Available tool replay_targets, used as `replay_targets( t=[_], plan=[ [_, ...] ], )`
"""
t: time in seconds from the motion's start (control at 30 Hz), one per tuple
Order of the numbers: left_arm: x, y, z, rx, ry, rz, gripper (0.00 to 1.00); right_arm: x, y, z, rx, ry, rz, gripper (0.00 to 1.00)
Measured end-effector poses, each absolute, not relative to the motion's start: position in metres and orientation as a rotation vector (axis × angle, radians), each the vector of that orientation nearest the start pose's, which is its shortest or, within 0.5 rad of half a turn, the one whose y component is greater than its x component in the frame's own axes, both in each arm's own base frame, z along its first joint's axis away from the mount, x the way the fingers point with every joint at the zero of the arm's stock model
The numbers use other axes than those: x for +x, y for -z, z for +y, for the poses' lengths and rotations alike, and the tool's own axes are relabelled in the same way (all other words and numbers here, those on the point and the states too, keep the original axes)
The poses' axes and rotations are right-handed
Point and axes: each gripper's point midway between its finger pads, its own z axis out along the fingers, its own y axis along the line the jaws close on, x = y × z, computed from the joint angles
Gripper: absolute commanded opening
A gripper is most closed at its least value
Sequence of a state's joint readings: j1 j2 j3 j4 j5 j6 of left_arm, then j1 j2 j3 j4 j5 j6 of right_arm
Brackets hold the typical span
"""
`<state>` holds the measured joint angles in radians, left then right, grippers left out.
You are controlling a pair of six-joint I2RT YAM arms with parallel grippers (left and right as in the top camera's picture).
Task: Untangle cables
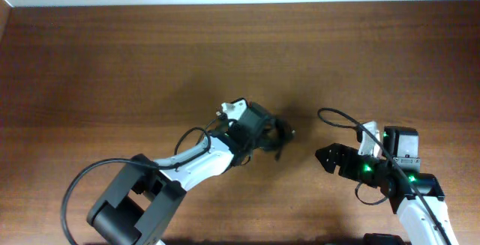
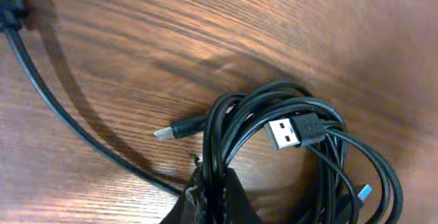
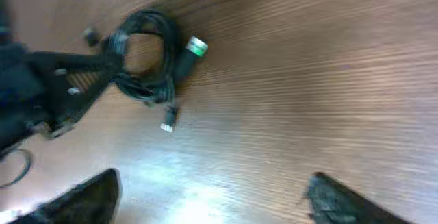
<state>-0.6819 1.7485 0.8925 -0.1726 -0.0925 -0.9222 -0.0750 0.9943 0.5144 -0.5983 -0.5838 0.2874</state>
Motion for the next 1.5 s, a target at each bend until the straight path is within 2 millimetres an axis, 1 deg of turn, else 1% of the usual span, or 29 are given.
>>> replay_targets(
  t=[0.03,0.1,0.13,0.17,0.2,0.43,0.5,0.57,0.6,0.63,0.7,0.73,0.77,0.8,0.83,0.9,0.97,1.0,1.03,1.07,1.1,1.13,1.17,1.2,1.23,1.3,1.37,1.43,1.5],
  plan=[
    [0.319,-0.022,-0.239,-0.265,0.480,2.664,0.00,0.230,-0.089,0.085,0.212,-0.899,2.564,0.47],
    [0.323,-0.056,-0.238,-0.103,0.634,2.638,0.00,0.233,-0.107,0.103,0.084,-1.047,2.474,0.47],
    [0.326,-0.082,-0.239,-0.053,0.723,2.585,0.00,0.231,-0.111,0.107,0.060,-1.085,2.461,0.47],
    [0.322,-0.098,-0.245,-0.002,0.795,2.553,0.00,0.229,-0.112,0.109,0.048,-1.110,2.455,0.47],
    [0.317,-0.105,-0.251,0.040,0.851,2.549,0.00,0.228,-0.114,0.111,0.044,-1.127,2.453,0.48],
    [0.306,-0.108,-0.265,0.109,0.944,2.557,0.00,0.225,-0.125,0.121,0.000,-1.233,2.403,0.48],
    [0.298,-0.112,-0.279,0.168,0.973,2.537,0.00,0.231,-0.130,0.127,-0.028,-1.250,2.378,0.46],
    [0.292,-0.117,-0.292,0.218,1.000,2.513,0.00,0.234,-0.123,0.139,-0.060,-1.259,2.407,0.31],
    [0.287,-0.117,-0.297,0.239,1.007,2.514,0.00,0.235,-0.119,0.145,-0.073,-1.262,2.421,0.08],
    [0.286,-0.117,-0.299,0.249,1.010,2.512,0.00,0.237,-0.118,0.149,-0.072,-1.268,2.427,0.04],
    [0.286,-0.115,-0.298,0.245,0.977,2.513,0.00,0.240,-0.119,0.154,-0.045,-1.292,2.427,0.04],
    [0.291,-0.109,-0.289,0.228,0.885,2.522,0.00,0.239,-0.124,0.158,-0.052,-1.337,2.412,0.04],
    [0.299,-0.097,-0.268,0.183,0.681,2.536,0.00,0.238,-0.138,0.164,-0.092,-1.404,2.372,0.04],
    [0.307,-0.095,-0.256,0.155,0.552,2.510,0.00,0.241,-0.157,0.170,-0.161,-1.466,2.296,0.04],
    [0.317,-0.097,-0.241,0.111,0.423,2.467,0.00,0.242,-0.183,0.178,-0.290,-1.540,2.170,0.04],
    [0.332,-0.106,-0.218,0.036,0.263,2.391,0.00,0.235,-0.209,0.185,-0.443,-1.625,2.037,0.04],
    [0.340,-0.111,-0.204,0.014,0.153,2.345,0.00,0.239,-0.208,0.181,-0.422,-1.608,2.038,0.04],
    [0.346,-0.117,-0.188,0.011,0.025,2.293,0.00,0.250,-0.201,0.171,-0.337,-1.546,2.072,0.07],
    [0.351,-0.123,-0.177,0.001,-0.063,2.251,0.00,0.258,-0.189,0.163,-0.232,-1.466,2.146,0.15],
    [0.357,-0.134,-0.152,-0.045,-0.234,2.174,0.00,0.268,-0.164,0.147,-0.063,-1.317,2.265,0.26],
    [0.361,-0.138,-0.135,-0.082,-0.304,2.153,0.00,0.272,-0.141,0.128,0.082,-1.145,2.373,0.48],
    [0.360,-0.132,-0.142,-0.052,-0.240,2.195,0.00,0.271,-0.122,0.114,0.179,-1.015,2.454,0.58],
    [0.358,-0.127,-0.153,-0.025,-0.169,2.228,0.00,0.269,-0.116,0.109,0.204,-0.972,2.482,0.62],
    [0.348,-0.116,-0.176,-0.019,0.022,2.316,0.02,0.264,-0.110,0.106,0.233,-0.955,2.518,0.68],
    [0.335,-0.105,-0.188,-0.109,0.159,2.393,0.00,0.258,-0.112,0.113,0.210,-1.018,2.522,0.68],
    [0.328,-0.102,-0.207,-0.233,0.350,2.441,0.00,0.248,-0.122,0.131,0.112,-1.148,2.507,0.68],
    [0.324,-0.106,-0.229,-0.260,0.529,2.461,0.00,0.235,-0.129,0.154,-0.014,-1.255,2.503,0.68],
    [0.318,-0.111,-0.248,-0.235,0.676,2.483,0.00,0.229,-0.130,0.165,-0.083,-1.267,2.506,0.68],
    [0.310,-0.112,-0.259,-0.205,0.757,2.512,0.00,0.231,-0.125,0.164,-0.058,-1.216,2.531,0.53]
  ],
)
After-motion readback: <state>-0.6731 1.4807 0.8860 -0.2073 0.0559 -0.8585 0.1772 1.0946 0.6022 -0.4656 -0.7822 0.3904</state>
